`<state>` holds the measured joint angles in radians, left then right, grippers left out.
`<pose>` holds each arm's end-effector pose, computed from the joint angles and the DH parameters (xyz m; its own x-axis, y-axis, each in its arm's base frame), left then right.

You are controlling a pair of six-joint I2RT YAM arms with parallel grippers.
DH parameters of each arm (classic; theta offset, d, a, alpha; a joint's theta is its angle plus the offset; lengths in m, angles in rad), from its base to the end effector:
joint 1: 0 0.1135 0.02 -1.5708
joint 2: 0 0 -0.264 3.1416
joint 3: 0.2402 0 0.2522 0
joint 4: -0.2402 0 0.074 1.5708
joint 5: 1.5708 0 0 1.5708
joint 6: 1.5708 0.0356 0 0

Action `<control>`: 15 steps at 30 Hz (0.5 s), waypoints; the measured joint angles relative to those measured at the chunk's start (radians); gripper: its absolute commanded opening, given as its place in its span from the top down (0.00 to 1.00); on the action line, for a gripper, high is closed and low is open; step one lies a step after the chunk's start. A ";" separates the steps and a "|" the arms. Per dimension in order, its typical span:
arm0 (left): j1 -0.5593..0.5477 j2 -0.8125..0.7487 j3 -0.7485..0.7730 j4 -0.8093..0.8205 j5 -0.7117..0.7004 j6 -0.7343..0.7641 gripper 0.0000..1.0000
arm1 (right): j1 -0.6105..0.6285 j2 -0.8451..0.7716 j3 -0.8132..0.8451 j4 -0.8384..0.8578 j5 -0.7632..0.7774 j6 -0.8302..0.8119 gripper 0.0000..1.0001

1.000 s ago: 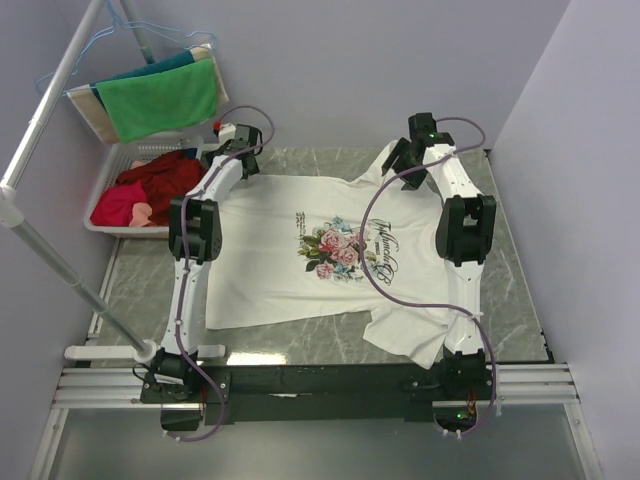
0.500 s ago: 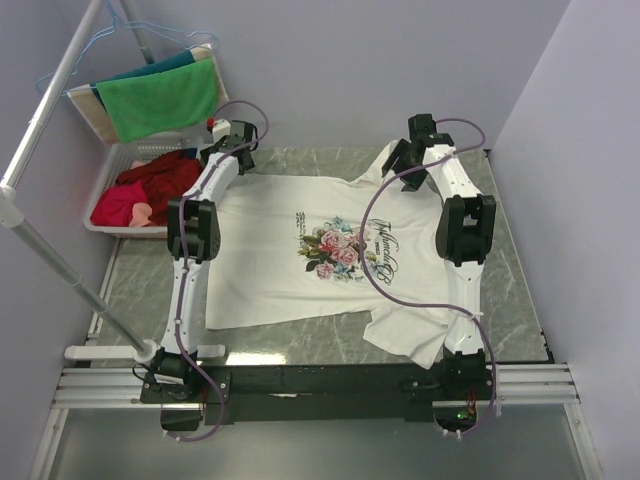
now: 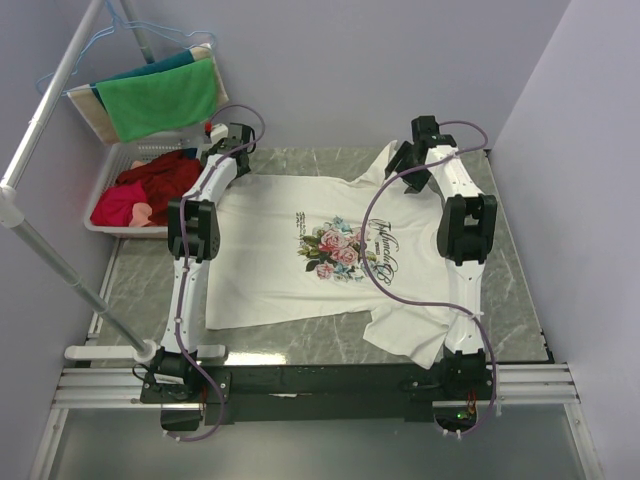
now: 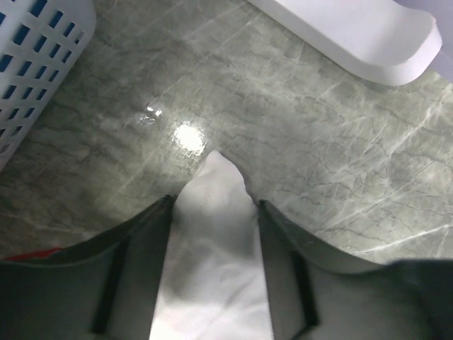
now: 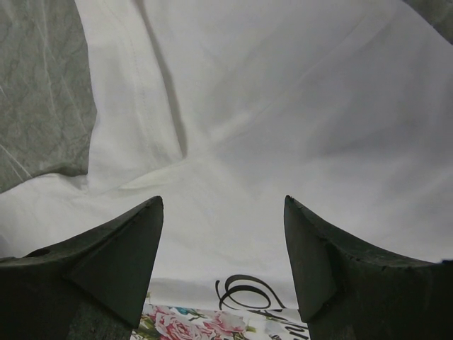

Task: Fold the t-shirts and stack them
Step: Fold the tshirt

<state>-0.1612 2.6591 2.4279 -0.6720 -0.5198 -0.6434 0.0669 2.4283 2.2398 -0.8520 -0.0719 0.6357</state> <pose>0.5664 -0.0742 0.1559 -0.5216 -0.4427 -0.7293 -0.5964 0.8005 -0.0593 0.5255 0.0378 0.2048 -0.7537 0.5430 -0.3702 0.4282 0.8331 0.3502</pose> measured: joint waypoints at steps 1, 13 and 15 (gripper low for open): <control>0.000 0.001 0.002 -0.001 0.000 0.000 0.52 | 0.000 0.000 0.000 -0.001 0.000 0.000 0.25; 0.000 0.001 0.002 0.007 0.011 0.002 0.35 | -0.003 0.000 0.000 0.000 0.000 0.000 0.25; 0.000 0.001 0.001 0.014 0.018 0.005 0.30 | -0.005 0.000 0.000 0.000 -0.001 0.000 0.25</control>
<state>-0.1612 2.6598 2.4287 -0.6575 -0.5018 -0.6384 0.0624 2.4283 2.2402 -0.8524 -0.0727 0.6357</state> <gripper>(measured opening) 0.635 0.752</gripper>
